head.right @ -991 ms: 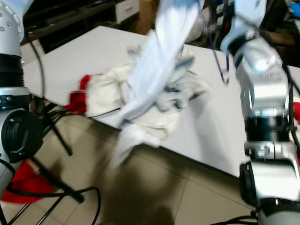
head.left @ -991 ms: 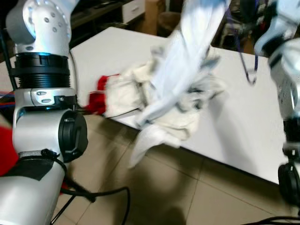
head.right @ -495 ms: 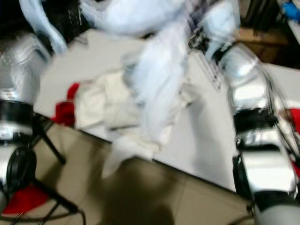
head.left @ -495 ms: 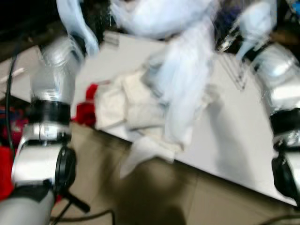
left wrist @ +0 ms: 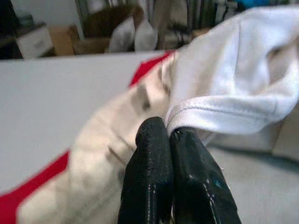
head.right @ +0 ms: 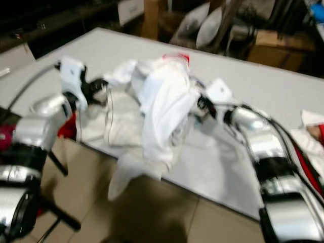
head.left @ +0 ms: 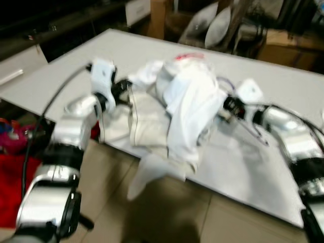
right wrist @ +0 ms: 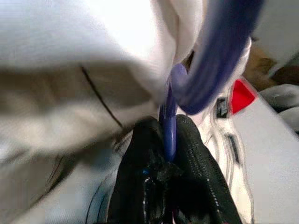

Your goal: Hang hanger

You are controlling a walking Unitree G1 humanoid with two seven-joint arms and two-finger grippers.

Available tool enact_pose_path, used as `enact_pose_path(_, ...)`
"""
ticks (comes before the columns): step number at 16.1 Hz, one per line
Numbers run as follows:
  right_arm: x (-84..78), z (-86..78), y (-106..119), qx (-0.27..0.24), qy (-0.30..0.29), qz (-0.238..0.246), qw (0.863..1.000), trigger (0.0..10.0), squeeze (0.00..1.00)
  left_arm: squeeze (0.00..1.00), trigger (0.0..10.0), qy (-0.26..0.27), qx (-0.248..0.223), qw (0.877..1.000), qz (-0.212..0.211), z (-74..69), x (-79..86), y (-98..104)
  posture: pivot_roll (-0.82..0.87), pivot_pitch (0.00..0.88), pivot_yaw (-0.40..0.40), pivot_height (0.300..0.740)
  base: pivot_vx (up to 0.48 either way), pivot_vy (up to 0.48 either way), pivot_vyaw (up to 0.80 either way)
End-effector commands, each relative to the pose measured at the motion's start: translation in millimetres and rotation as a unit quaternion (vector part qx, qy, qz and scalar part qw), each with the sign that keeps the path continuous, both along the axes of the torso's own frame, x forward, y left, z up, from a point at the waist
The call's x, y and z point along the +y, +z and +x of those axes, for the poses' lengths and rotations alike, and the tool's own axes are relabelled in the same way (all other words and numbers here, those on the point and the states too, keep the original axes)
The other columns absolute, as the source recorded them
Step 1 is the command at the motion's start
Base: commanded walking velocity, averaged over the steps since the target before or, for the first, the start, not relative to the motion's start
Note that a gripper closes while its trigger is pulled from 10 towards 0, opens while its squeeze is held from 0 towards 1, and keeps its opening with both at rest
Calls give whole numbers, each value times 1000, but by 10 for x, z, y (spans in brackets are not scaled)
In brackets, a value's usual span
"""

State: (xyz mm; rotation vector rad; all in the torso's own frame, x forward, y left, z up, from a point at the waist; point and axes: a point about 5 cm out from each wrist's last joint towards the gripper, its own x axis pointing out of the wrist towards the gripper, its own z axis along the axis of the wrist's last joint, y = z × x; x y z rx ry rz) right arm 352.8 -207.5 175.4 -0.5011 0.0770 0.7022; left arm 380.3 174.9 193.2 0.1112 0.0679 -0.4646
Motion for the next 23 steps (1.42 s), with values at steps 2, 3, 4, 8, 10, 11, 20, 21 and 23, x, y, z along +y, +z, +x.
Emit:
enact_pose_path(2, -36, -235, 155, 31, 96, 10, 995, 10000, 0, 0, 10000, 22, 5, 1000, -3, 7, 88, 33, 104, 0, 33, 740, 0, 0, 0)
enact_pose_path(3, -147, -349, 298, 36, 116, 14, 992, 10000, 0, 0, 10000, 19, 7, 999, -28, -3, 120, 85, 104, 0, 33, 740, 0, 0, 0)
enact_pose_path(4, -240, -441, 451, 35, 130, 19, 991, 10000, 0, 682, 10000, 20, -9, 999, -39, -10, 161, 153, 94, 0, 41, 740, 0, 0, 0)
enact_pose_path(8, -581, -803, 894, 58, 166, 21, 984, 10000, 0, 1000, 10000, 36, -28, 998, -42, 28, 309, 299, 89, 0, 46, 740, 0, 0, 0)
enact_pose_path(10, -733, -888, 1012, 62, 156, 29, 985, 10000, 0, 1000, 10000, 58, -29, 997, -43, 47, 422, 336, 87, 0, 48, 740, 0, 0, 0)
enact_pose_path(11, -828, -909, 1036, 63, 143, 31, 987, 10000, 0, 1000, 10000, 68, -25, 996, -42, 56, 476, 344, 88, 0, 49, 740, 0, 0, 0)
enact_pose_path(20, -1083, -678, 714, 43, -60, 16, 997, 10000, 0, 0, 10000, 103, -27, 994, -19, 132, 558, 368, 93, 0, 55, 740, 0, 0, 0)
enact_pose_path(21, -1031, -762, 619, 66, -25, -16, 997, 10000, 0, 0, 10000, 92, -18, 995, -13, 122, 554, 331, 93, 0, 54, 740, 0, 0, 0)
enact_pose_path(23, -1015, -886, 555, 100, -1, -28, 995, 10000, 0, 0, 10000, 74, -7, 997, 3, 98, 548, 270, 91, 0, 58, 740, 0, 0, 0)
